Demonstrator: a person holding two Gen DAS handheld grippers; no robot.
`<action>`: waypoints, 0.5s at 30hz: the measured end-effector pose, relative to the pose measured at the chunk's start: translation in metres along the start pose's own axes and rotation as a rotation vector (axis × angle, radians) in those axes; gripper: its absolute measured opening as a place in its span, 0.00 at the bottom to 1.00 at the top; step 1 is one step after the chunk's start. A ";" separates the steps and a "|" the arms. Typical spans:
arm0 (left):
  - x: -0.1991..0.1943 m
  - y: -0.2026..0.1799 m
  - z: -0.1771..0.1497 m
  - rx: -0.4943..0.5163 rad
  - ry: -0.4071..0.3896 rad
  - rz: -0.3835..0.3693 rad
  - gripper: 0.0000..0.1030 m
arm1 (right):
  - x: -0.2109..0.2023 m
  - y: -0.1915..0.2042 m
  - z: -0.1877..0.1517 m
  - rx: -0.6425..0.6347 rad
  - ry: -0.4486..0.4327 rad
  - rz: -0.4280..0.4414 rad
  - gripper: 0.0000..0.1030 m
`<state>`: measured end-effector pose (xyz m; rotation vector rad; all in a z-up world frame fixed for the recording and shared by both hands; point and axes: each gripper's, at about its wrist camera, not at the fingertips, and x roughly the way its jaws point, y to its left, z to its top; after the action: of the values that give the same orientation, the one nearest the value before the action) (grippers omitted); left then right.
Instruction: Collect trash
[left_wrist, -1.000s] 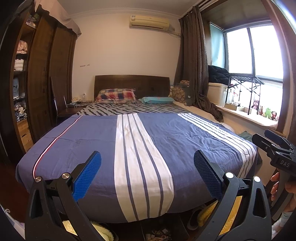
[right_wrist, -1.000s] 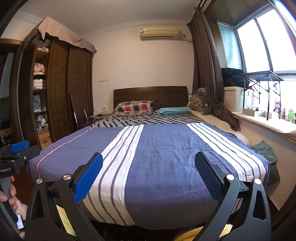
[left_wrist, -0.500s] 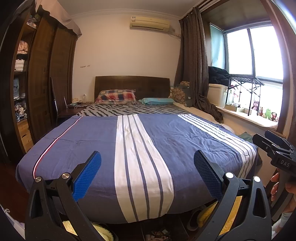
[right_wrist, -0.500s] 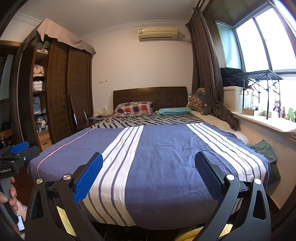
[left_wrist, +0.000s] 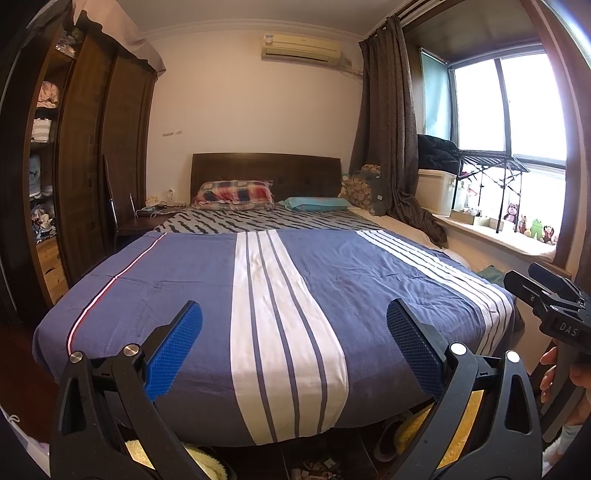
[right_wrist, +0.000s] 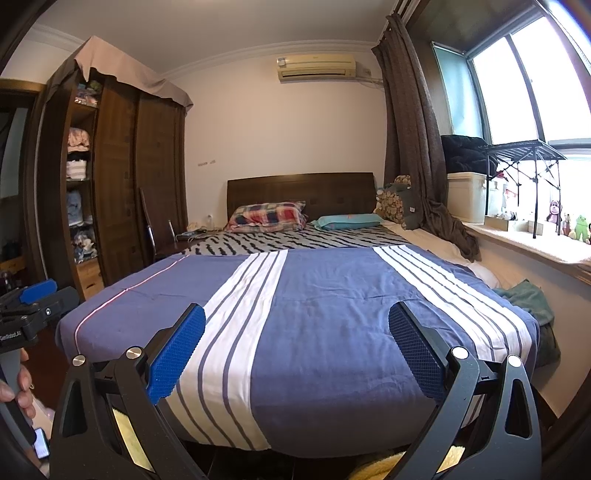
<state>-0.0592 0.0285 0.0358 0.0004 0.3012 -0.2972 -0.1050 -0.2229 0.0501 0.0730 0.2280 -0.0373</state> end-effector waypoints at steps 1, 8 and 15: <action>0.000 0.000 0.000 0.000 0.001 0.000 0.92 | 0.000 0.000 0.000 -0.001 0.000 0.000 0.97; -0.002 0.001 0.003 -0.003 -0.014 0.010 0.92 | 0.001 0.001 -0.001 -0.002 0.007 -0.001 0.97; -0.007 0.002 0.006 -0.013 -0.042 -0.001 0.92 | 0.002 0.001 -0.001 -0.003 0.009 -0.001 0.97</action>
<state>-0.0635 0.0321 0.0432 -0.0183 0.2615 -0.2964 -0.1032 -0.2218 0.0489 0.0704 0.2376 -0.0379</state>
